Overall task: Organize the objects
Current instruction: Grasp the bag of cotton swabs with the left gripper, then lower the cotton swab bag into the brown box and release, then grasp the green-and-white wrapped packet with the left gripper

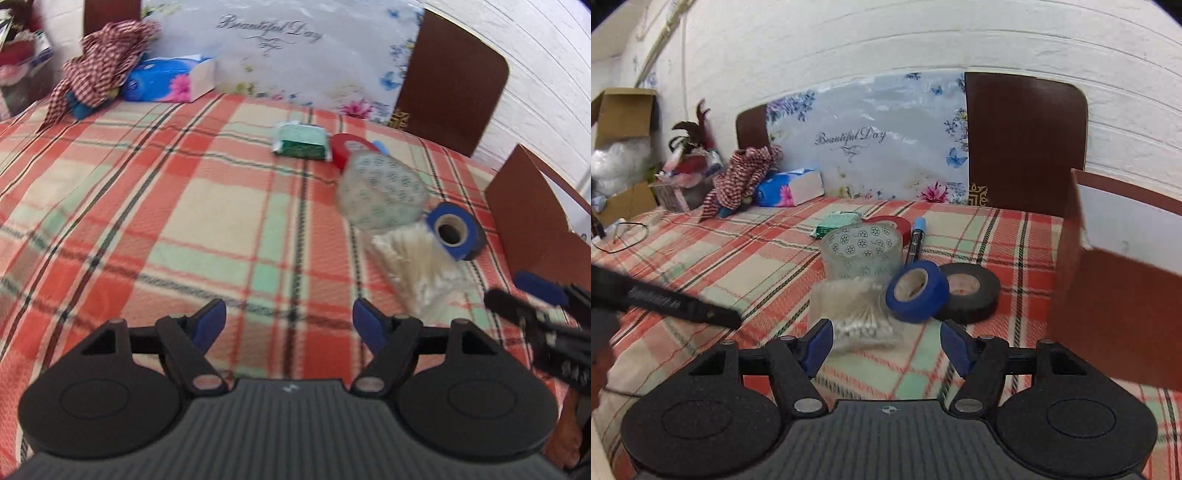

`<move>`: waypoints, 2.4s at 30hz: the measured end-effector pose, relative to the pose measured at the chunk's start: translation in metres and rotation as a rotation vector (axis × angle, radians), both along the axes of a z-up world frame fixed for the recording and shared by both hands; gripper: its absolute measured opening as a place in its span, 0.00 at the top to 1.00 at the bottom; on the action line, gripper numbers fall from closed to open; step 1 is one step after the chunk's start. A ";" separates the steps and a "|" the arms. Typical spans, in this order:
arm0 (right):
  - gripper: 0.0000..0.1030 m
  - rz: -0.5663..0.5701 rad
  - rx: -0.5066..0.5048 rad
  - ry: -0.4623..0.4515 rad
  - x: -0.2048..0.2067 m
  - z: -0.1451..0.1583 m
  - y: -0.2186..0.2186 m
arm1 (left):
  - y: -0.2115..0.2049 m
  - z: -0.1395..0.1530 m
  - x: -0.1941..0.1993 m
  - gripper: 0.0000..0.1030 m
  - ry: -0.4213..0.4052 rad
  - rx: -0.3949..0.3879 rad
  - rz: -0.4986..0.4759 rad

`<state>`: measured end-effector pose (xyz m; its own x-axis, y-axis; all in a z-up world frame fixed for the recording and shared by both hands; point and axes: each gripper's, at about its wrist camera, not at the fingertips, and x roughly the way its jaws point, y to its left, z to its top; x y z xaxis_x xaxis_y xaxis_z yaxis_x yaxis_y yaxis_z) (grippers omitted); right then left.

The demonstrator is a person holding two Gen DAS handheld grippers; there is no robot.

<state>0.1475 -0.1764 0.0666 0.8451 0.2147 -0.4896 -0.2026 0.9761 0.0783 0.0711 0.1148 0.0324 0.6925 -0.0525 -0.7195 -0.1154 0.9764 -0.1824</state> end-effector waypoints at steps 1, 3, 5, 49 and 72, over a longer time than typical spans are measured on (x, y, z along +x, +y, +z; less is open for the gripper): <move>0.39 0.003 -0.011 -0.001 0.001 0.003 0.001 | 0.005 -0.001 -0.001 0.25 -0.001 -0.007 0.003; 0.39 0.039 -0.064 -0.005 0.004 0.007 0.012 | 0.013 -0.002 -0.003 0.25 -0.007 -0.029 0.012; 0.39 0.076 -0.110 0.008 0.007 0.002 0.024 | 0.017 -0.001 -0.002 0.25 -0.008 -0.057 0.008; 0.44 -0.316 -0.044 -0.214 0.007 0.033 -0.151 | -0.291 0.097 0.133 0.58 -0.137 -0.098 -0.598; 0.37 -0.018 -0.055 -0.154 -0.037 -0.020 0.004 | -0.020 -0.001 0.037 0.40 -0.047 0.146 -0.018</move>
